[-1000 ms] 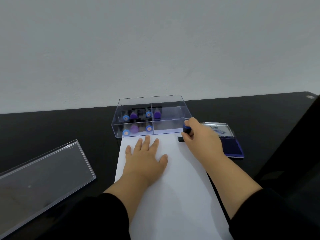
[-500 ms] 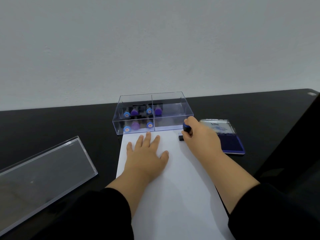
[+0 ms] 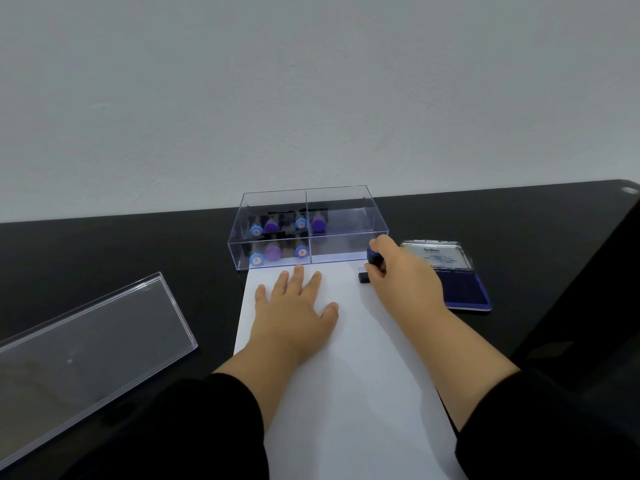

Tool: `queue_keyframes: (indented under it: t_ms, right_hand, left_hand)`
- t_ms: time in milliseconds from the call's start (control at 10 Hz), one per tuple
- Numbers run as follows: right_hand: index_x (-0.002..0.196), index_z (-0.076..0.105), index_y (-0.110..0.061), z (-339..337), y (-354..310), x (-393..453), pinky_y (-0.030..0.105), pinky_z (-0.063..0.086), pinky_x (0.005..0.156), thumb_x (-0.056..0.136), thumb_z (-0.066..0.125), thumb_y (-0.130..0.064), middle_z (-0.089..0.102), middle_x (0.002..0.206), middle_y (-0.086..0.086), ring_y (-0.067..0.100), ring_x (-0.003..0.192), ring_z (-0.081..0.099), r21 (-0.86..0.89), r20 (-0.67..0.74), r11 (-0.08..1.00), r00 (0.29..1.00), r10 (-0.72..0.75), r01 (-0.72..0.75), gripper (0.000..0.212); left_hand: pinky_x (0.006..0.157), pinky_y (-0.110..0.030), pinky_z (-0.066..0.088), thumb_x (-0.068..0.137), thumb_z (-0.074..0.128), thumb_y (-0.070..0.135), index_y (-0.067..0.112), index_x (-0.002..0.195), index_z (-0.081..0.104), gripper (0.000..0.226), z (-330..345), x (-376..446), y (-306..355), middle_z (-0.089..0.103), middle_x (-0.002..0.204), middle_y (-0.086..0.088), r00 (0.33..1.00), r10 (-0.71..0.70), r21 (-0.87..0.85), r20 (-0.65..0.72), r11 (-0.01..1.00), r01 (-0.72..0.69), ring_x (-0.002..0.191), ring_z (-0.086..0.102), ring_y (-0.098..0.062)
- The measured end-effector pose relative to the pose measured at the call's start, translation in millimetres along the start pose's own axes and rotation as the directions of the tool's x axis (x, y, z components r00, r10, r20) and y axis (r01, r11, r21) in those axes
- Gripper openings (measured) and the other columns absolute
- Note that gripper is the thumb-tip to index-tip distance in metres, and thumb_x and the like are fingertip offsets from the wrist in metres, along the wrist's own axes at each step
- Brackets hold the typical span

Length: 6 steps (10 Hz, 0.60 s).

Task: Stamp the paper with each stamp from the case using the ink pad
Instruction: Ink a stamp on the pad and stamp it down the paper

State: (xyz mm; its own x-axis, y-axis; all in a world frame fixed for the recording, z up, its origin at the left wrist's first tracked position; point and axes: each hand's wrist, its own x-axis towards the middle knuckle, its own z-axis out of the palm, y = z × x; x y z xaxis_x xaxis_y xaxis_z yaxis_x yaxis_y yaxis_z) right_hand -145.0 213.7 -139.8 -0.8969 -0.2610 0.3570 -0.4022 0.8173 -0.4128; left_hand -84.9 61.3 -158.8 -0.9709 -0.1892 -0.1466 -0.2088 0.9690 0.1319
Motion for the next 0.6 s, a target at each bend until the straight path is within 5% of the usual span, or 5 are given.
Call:
queue_keyframes:
  t_ms: [100, 300, 600]
  right_hand:
    - [0.106, 0.047, -0.022, -5.2, 4.7, 0.2, 0.032, 0.048, 0.066, 0.094, 0.053, -0.026, 0.058, 0.084, -0.002, 0.019, 0.078, 0.057, 0.171, -0.042, 0.982, 0.995, 0.085, -0.077, 0.014]
    - [0.101, 0.044, -0.028, -23.8, 17.0, 1.4, 0.02, 0.044, 0.058, 0.09, 0.062, -0.021, 0.059, 0.077, -0.007, 0.01, 0.072, 0.058, 0.619, -0.14, 0.762, 0.928, 0.346, -0.191, 0.022]
    - [0.104, 0.048, -0.026, -32.7, 27.3, 3.1, 0.032, 0.055, 0.069, 0.086, 0.067, -0.019, 0.064, 0.079, -0.009, 0.007, 0.078, 0.066, 0.839, -0.048, 0.477, 0.84, 0.541, -0.26, 0.027]
  left_hand:
    - [0.117, -0.047, -0.006, 0.097, 0.019, 0.053, 0.033, 0.151, -0.002, 0.061, -0.4, -0.6, -0.4, -0.012, 0.159, 0.004, 1.0, 0.003, 0.001, 0.001, 1.0, -0.003, 0.146, -0.011, -0.017]
    - [0.116, -0.045, -0.007, 0.097, 0.019, 0.053, 0.034, 0.151, -0.002, 0.06, -0.4, -0.7, -0.8, -0.012, 0.159, 0.005, 1.0, 0.004, 0.0, -0.002, 1.0, -0.004, 0.146, -0.011, -0.016]
    - [0.117, -0.045, -0.006, 0.097, 0.019, 0.053, 0.035, 0.151, -0.002, 0.06, 0.0, -0.1, -0.4, -0.012, 0.159, 0.006, 1.0, -0.001, 0.007, -0.007, 1.0, 0.001, 0.146, -0.01, -0.015]
